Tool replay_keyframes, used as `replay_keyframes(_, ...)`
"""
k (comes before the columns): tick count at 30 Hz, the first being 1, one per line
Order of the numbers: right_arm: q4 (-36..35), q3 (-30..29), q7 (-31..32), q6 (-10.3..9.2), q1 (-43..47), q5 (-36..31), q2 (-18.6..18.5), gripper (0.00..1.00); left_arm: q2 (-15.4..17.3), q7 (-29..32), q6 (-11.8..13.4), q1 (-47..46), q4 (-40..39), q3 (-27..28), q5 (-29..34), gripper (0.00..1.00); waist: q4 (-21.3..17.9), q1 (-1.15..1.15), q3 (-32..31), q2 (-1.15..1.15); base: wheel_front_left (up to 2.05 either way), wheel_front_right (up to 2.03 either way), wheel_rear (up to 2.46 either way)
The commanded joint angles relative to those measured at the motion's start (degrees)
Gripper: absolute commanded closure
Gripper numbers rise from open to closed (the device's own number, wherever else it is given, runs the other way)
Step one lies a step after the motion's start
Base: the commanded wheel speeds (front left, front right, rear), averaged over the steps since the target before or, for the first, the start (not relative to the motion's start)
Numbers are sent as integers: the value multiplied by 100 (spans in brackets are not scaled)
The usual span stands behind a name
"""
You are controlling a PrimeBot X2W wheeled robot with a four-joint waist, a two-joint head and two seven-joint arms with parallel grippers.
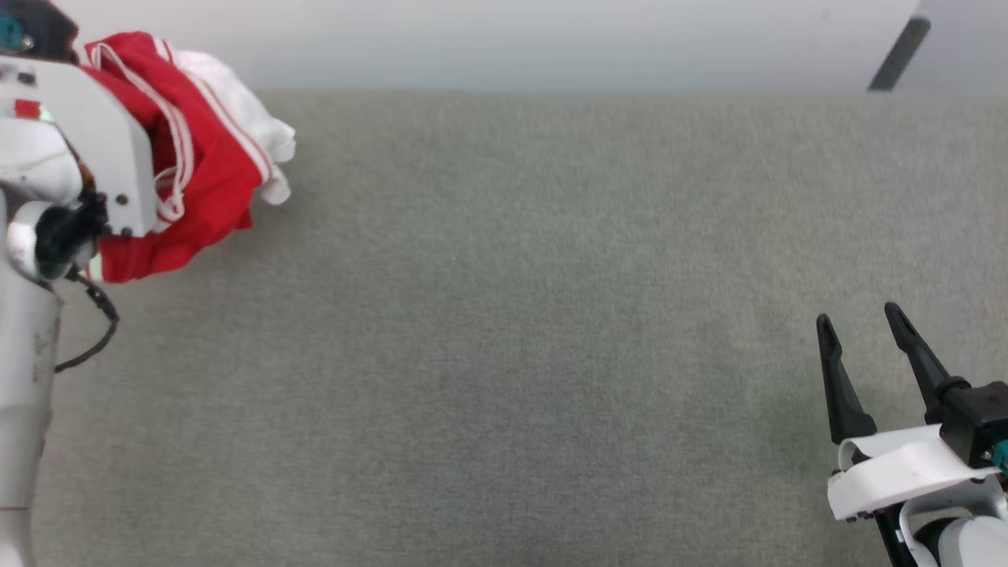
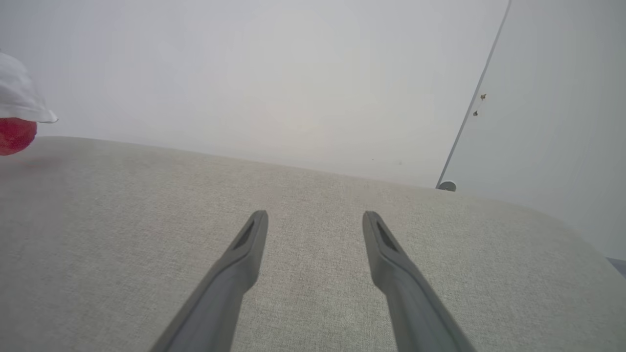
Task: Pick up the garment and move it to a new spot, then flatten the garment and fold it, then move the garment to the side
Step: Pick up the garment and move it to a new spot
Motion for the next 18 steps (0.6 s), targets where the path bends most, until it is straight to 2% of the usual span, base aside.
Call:
replay_keyframes(1, -37, -49, 40, -2, 134, -24, 6, 0, -42, -50, -26, -52, -113, -45, -49, 100, 299, 0, -576, 0, 0, 0, 0)
replay_keyframes(10, -183, -319, 136, -2, 382, -40, 15, 0, -347, 344, -63, 163, -912, -398, -527, 100, 265, 0, -1047, 0, 0, 0, 0)
replay_keyframes(18, -278, -624, 177, -2, 489, -101, 108, 0, -573, 869, 17, 620, -1864, -607, -949, 100, -265, 0, -1004, 0, 0, 0, 0)
